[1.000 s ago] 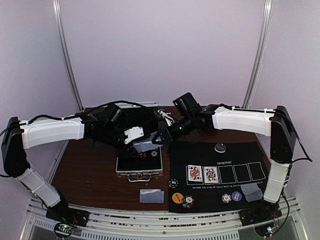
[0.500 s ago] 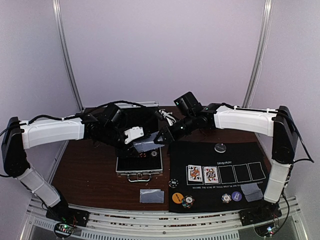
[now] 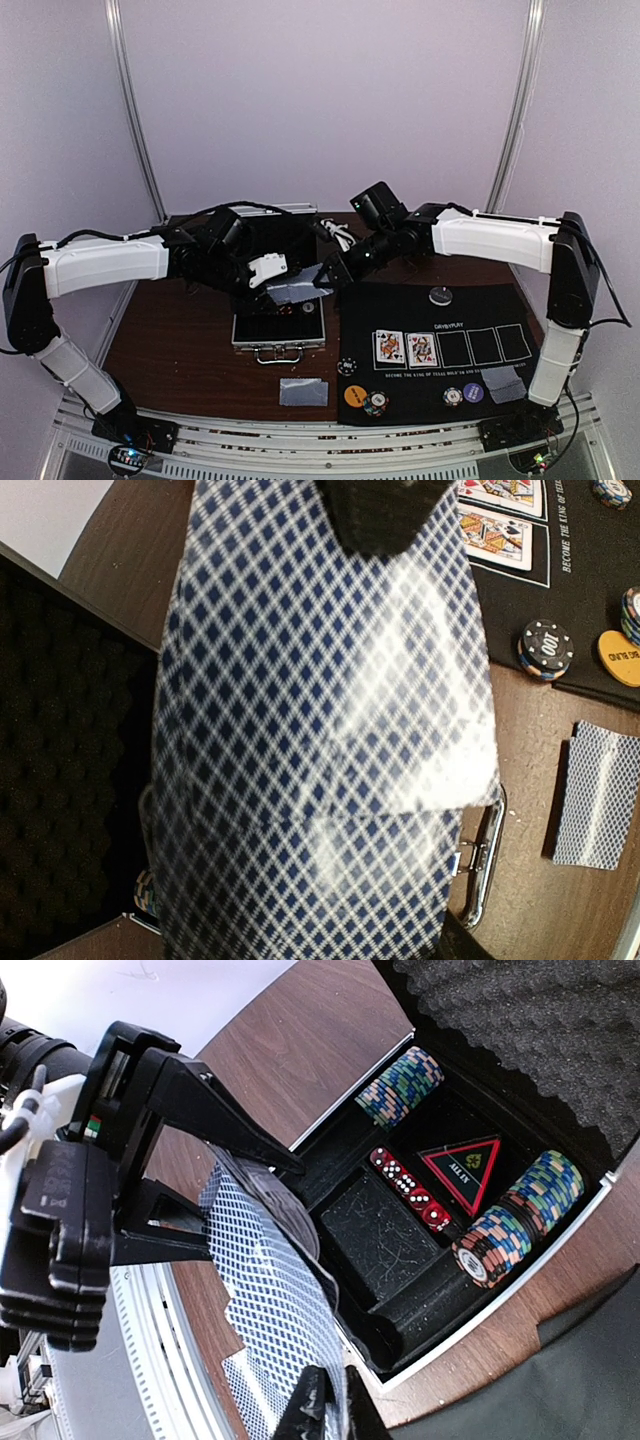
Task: Distribute texas hold em gaming equipment
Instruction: Pick up the poker card from the face-down deck piles.
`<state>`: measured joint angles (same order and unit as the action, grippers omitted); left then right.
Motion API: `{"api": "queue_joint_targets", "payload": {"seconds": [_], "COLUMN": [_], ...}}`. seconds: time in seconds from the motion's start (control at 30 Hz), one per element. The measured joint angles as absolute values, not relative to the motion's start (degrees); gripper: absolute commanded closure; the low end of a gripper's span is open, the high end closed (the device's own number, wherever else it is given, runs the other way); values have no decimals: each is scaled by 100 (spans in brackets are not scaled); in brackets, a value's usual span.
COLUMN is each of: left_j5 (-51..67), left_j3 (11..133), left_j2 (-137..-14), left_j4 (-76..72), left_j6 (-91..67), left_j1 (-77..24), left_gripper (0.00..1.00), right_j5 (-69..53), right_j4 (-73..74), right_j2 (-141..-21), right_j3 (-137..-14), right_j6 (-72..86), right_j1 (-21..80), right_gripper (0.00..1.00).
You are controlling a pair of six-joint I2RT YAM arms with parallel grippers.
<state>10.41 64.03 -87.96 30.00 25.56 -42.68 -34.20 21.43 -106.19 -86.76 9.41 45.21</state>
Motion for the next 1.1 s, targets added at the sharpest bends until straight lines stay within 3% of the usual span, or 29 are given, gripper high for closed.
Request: {"api": "queue_joint_targets", "payload": {"seconds": [0.2,1.1], "left_j5": [1031,1035], "left_j3": [6401,6399], "left_j2": [-8796,-8796], "left_j4": [3000,2998], "left_j6": [2556,2552], "left_j1": [-4268,-4250], "left_gripper": [50,51], "right_j5": [-3369,-3667], "right_j4": [2294,2849], "right_j2": [-10516,-10202], "right_j3": [-8707,-9094], "right_j6": [875,655], "right_j1": [4495,4318], "right_gripper": [100,100]}}
